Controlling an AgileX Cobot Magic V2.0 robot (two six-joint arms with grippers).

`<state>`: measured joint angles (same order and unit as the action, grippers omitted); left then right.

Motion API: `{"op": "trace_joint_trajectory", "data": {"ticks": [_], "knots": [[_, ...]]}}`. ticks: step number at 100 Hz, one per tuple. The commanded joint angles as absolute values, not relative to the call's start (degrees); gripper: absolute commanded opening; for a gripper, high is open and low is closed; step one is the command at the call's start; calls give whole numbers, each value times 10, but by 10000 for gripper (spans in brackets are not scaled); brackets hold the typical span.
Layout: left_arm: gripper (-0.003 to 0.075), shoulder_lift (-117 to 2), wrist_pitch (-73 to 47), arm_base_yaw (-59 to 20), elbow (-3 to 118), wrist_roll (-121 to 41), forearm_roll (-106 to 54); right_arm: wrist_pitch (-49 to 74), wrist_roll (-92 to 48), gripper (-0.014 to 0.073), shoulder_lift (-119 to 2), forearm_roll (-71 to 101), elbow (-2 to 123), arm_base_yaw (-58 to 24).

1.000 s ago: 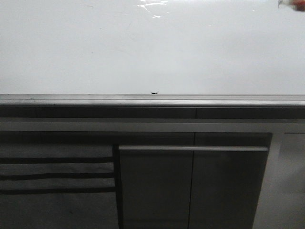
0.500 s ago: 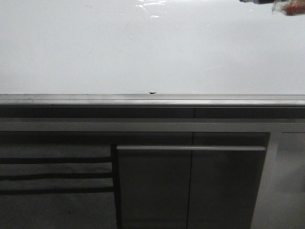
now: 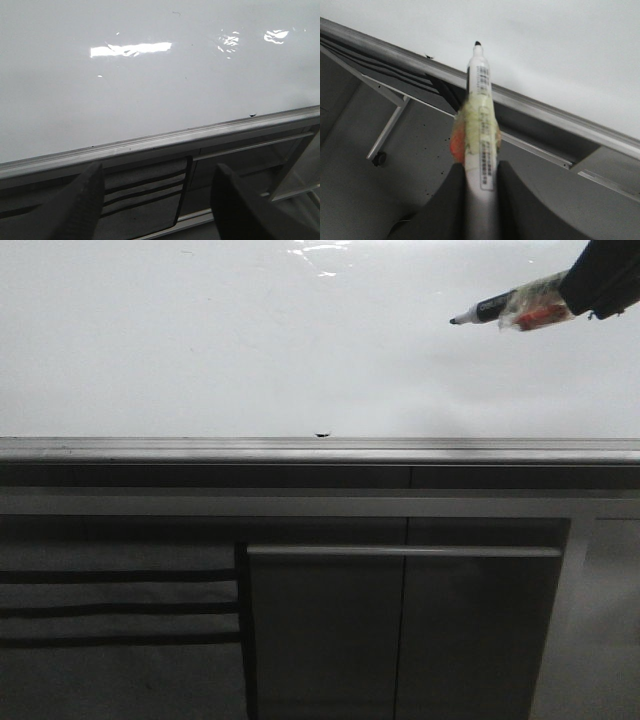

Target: Write number 0 on whiteboard

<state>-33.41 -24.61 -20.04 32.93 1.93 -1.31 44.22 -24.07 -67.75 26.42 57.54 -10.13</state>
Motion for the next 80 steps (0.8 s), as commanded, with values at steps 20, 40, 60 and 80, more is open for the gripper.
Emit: {"op": "trace_joint_trajectory", "data": {"ticks": [20,40,60,80], "knots": [[421,-363,-198,-198,344,26,-19,440,-274,36,-728,266,665,-157],[421,-369,-196,-198,344,26,-16,436,-273,36,-764,265,704,-159],[421,-369,-192,-198,344,26,-8,434,-273,36,-806,260,735,-158],[421,-369,-185,-198,344,26,-8,444,-273,36,-871,260,779,-163]]}}
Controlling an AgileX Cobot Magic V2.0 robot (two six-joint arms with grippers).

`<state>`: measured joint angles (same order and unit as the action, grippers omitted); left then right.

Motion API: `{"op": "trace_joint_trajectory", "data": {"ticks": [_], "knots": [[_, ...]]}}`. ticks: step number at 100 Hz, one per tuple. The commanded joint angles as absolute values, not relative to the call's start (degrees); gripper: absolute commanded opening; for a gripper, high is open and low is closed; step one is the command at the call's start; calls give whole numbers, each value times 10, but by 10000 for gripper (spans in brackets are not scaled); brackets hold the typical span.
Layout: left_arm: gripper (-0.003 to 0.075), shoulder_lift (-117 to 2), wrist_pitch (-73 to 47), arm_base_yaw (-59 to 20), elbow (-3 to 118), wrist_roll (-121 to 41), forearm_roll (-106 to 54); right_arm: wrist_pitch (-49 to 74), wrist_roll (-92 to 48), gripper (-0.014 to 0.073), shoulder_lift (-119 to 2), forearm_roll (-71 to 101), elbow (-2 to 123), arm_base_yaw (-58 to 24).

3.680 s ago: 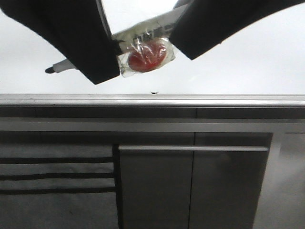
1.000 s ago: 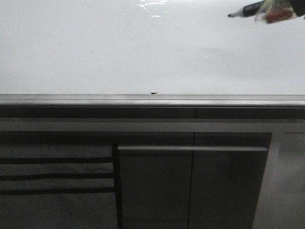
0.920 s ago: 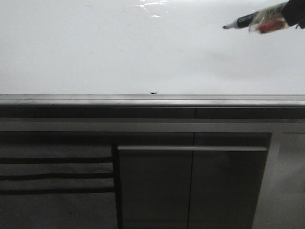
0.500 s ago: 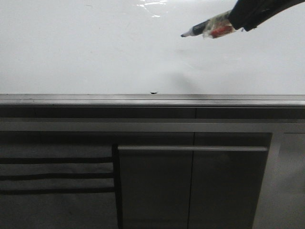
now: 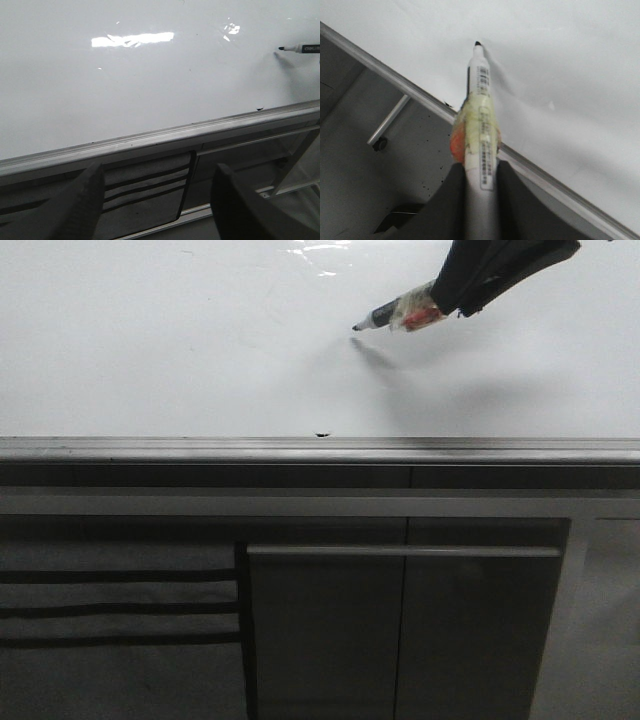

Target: Write number 0 on whiteboard

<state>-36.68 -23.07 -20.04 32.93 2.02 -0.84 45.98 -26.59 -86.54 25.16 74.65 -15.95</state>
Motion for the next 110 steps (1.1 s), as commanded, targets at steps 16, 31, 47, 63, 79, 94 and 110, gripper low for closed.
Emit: {"op": "trace_joint_trajectory", "data": {"ticks": [16,31,47,63,79,94,110], "knots": [[421,-369,-185,-198,344,26,-8,527,-273,36,-914,229,795,-164],[421,-369,-185,-198,344,26,-6,539,-259,36,-901,204,796,-135],[421,-369,-185,-198,344,26,-6,512,-259,36,-879,229,827,-129],[421,-369,-185,-198,344,26,-6,495,-260,36,-886,235,846,-168],[421,-369,-188,-198,344,26,-6,552,-305,36,-863,235,833,-210],[421,-369,-204,-200,344,11,-6,548,-391,36,-789,235,765,-250],[421,-371,-216,-228,345,-61,-32,548,-459,36,-714,235,694,-280]]}}
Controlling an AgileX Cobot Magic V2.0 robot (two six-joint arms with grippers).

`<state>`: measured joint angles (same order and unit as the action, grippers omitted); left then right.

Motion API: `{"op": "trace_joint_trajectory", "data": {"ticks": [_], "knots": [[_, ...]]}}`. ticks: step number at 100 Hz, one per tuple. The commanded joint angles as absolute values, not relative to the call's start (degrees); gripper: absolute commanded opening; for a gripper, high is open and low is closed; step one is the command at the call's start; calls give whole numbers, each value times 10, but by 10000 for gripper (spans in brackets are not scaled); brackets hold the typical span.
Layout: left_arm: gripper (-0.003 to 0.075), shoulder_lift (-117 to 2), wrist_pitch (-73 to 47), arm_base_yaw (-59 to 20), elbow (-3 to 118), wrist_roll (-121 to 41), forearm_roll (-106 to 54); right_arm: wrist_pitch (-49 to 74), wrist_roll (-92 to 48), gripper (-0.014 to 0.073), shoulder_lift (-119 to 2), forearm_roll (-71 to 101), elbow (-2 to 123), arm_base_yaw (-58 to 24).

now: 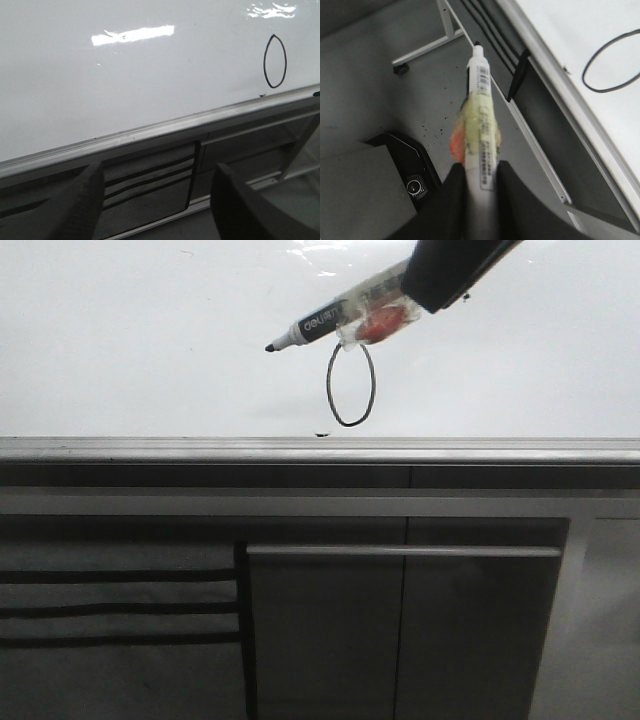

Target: Write number 0 on whiteboard

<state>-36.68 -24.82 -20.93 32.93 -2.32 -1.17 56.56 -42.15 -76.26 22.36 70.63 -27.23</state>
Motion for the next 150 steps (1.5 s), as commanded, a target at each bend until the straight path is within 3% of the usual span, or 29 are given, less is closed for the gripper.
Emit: {"op": "trace_joint_trajectory", "data": {"ticks": [1,32,59,102,150], "knots": [[421,-372,-216,-232,345,-68,-35,548,-462,36,-712,234,690,-280],[421,-465,-301,-394,406,-153,-52,706,-582,36,-663,234,676,-280],[421,-604,-315,-528,501,-203,-50,666,-640,36,-663,234,676,-280],[421,-725,-320,-537,635,-276,-49,565,-689,36,-663,235,676,-280],[391,-767,-297,-537,653,-307,-49,554,-690,36,-663,235,676,-280]]}}
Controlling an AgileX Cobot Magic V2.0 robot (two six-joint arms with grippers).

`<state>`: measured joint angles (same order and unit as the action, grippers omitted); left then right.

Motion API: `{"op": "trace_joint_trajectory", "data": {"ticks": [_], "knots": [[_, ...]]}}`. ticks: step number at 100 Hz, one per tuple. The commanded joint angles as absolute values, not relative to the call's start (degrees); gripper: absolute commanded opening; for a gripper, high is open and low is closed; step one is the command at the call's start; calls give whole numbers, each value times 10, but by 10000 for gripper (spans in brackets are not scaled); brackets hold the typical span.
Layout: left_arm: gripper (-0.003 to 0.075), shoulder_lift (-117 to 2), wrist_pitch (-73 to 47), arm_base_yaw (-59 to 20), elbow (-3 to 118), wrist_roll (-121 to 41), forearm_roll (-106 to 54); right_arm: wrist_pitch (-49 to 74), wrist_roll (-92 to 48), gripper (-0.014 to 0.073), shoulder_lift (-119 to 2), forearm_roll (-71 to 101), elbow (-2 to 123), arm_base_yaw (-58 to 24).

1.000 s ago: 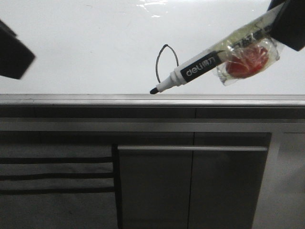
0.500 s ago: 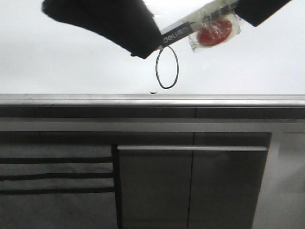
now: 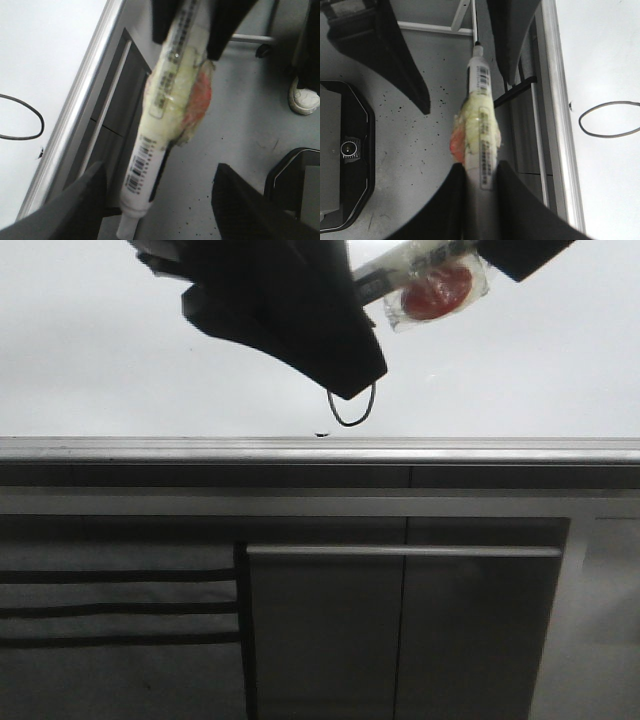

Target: Write number 0 on whiteboard

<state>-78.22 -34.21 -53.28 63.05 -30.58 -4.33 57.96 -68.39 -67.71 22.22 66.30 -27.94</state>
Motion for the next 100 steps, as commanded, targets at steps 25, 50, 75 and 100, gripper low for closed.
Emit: {"op": "trace_joint_trajectory", "data": {"ticks": [25,50,75,100], "knots": [[185,-767,-293,-537,653,-307,-48,554,-690,36,-663,235,676,-280],[27,-767,-293,-537,653,-307,-48,554,-690,36,-663,235,676,-280],[-20,-767,-292,-537,653,-307,-48,564,-688,37,-663,242,676,-280],[-20,-767,-282,-537,653,-307,-47,550,-661,246,-663,246,676,-280]]}}
